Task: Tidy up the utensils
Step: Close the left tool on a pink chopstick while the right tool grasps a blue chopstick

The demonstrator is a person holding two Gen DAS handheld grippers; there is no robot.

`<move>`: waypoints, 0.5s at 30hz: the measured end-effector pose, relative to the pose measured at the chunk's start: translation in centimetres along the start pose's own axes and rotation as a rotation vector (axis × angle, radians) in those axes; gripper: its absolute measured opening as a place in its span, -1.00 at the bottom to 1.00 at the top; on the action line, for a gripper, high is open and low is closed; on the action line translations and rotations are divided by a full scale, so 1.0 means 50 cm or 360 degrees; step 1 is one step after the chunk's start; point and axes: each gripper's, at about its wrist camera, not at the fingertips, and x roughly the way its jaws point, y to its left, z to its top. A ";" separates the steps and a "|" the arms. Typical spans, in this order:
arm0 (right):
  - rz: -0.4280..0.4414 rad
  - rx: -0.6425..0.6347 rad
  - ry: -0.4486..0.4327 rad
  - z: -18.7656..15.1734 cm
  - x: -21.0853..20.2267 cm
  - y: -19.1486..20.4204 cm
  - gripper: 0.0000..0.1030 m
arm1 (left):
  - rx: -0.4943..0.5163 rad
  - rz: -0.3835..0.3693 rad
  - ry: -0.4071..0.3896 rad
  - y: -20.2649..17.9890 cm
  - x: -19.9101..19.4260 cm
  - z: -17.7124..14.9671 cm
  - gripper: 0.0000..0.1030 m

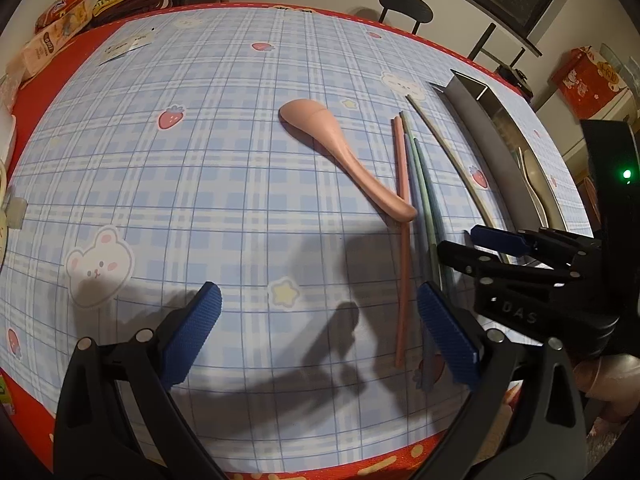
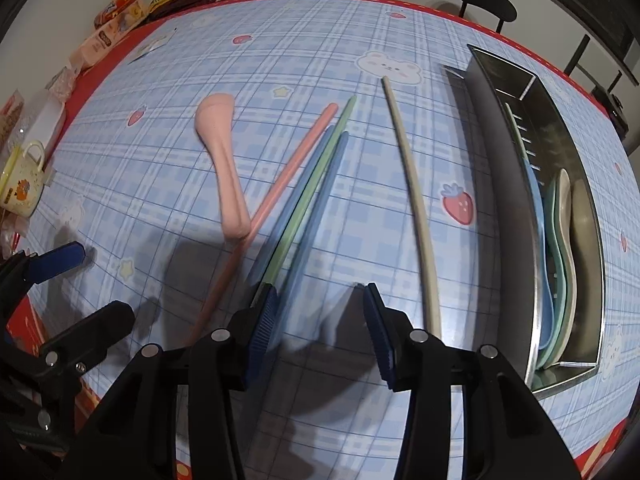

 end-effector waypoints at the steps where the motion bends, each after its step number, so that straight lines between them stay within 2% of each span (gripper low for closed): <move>1: -0.0008 -0.0003 -0.0006 -0.002 -0.001 0.000 -0.24 | 0.0004 -0.0006 -0.0003 -0.001 -0.001 0.001 0.88; 3: 0.0002 0.0018 -0.0017 -0.004 -0.004 -0.009 -0.33 | 0.0027 -0.0034 -0.0020 -0.006 -0.005 0.005 0.87; 6: 0.0017 0.0058 -0.0022 -0.006 -0.005 -0.025 -0.61 | 0.0109 -0.0067 -0.0068 -0.022 -0.008 0.013 0.81; 7: 0.0033 0.0077 -0.0022 -0.008 -0.006 -0.032 -0.68 | 0.0148 -0.0079 -0.0076 -0.029 -0.006 0.017 0.60; 8: 0.0048 0.0094 -0.0022 -0.010 -0.007 -0.038 -0.74 | 0.0174 -0.0088 -0.0069 -0.035 -0.003 0.020 0.30; 11: 0.0085 0.0118 -0.0023 -0.017 -0.009 -0.048 -0.83 | 0.0233 -0.0155 -0.0009 -0.055 0.020 0.035 -0.13; 15: 0.0122 0.0122 -0.0031 -0.027 -0.011 -0.053 -0.85 | 0.0246 -0.0255 0.0042 -0.071 0.042 0.045 -0.36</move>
